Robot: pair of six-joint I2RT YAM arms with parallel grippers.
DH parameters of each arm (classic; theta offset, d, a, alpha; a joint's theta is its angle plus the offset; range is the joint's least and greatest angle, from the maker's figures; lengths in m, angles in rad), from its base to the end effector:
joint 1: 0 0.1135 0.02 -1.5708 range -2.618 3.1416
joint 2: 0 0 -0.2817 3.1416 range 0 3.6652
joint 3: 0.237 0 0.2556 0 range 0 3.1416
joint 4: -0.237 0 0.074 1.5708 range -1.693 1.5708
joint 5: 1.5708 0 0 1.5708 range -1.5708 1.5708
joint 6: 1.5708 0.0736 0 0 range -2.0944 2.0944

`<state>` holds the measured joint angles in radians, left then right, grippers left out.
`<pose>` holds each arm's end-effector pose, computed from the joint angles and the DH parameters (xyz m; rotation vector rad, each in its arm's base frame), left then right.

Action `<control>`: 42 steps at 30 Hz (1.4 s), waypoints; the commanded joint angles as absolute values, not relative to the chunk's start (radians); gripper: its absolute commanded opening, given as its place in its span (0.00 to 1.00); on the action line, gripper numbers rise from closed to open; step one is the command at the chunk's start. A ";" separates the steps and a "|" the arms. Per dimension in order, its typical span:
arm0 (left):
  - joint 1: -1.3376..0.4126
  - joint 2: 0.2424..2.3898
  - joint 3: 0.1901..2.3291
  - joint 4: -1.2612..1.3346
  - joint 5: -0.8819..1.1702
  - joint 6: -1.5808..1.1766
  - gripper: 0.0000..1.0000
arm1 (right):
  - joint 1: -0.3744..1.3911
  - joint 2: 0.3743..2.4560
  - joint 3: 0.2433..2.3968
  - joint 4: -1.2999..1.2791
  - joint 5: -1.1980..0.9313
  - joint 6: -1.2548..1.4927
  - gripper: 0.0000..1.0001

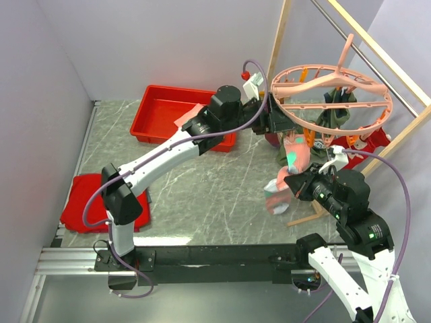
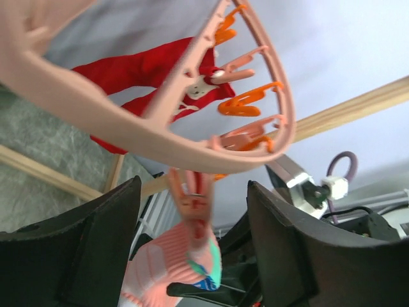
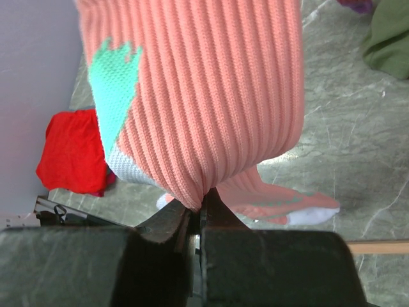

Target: Remove the socks clipped to the hanger

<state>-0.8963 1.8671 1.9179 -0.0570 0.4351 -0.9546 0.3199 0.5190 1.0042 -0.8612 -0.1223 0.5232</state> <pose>0.2806 -0.4006 0.4546 0.3516 1.8571 -1.7112 0.0959 0.0412 0.3682 0.1203 2.0012 0.6695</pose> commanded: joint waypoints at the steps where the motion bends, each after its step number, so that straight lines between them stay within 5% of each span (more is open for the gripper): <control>1: -0.904 1.853 1.954 -0.057 0.413 -0.959 0.70 | 0.316 0.526 1.014 -0.848 -0.127 0.509 0.00; 7: -0.907 1.856 1.936 -0.038 0.403 -0.956 0.67 | 0.316 0.534 1.014 -0.845 -0.130 0.508 0.00; 17: -0.910 1.888 1.997 -0.058 0.426 -0.922 0.19 | 0.316 0.543 1.025 -0.859 -0.137 0.506 0.00; 18: -0.908 1.887 1.997 -0.061 0.422 -0.917 0.07 | 0.316 0.542 1.025 -0.865 -0.137 0.508 0.00; 23: -0.907 1.868 1.968 -0.063 0.397 -0.900 0.01 | 0.316 0.486 0.971 -0.907 -0.138 0.528 0.00; 25: -0.907 1.867 1.962 -0.054 0.403 -0.899 0.04 | 0.316 0.460 0.954 -0.923 -0.143 0.543 0.00; 29: -0.907 1.873 1.965 -0.077 0.410 -0.897 0.26 | 0.316 0.434 0.922 -0.942 -0.163 0.560 0.00; 32: -0.905 1.871 1.963 -0.087 0.413 -0.893 0.50 | 0.316 0.431 0.911 -0.945 -0.173 0.565 0.00; 34: -0.900 1.865 1.962 -0.112 0.420 -0.879 0.76 | 0.316 0.440 0.911 -0.942 -0.179 0.563 0.00; 42: -0.888 1.717 1.803 -0.203 0.347 -0.729 0.83 | 0.316 0.517 0.927 -0.927 -0.238 0.555 0.00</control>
<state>-0.8951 1.8568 1.8927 -0.1699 0.3889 -0.8314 0.3199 0.4786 0.9104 -0.9646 -0.1928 0.5571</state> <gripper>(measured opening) 0.813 0.027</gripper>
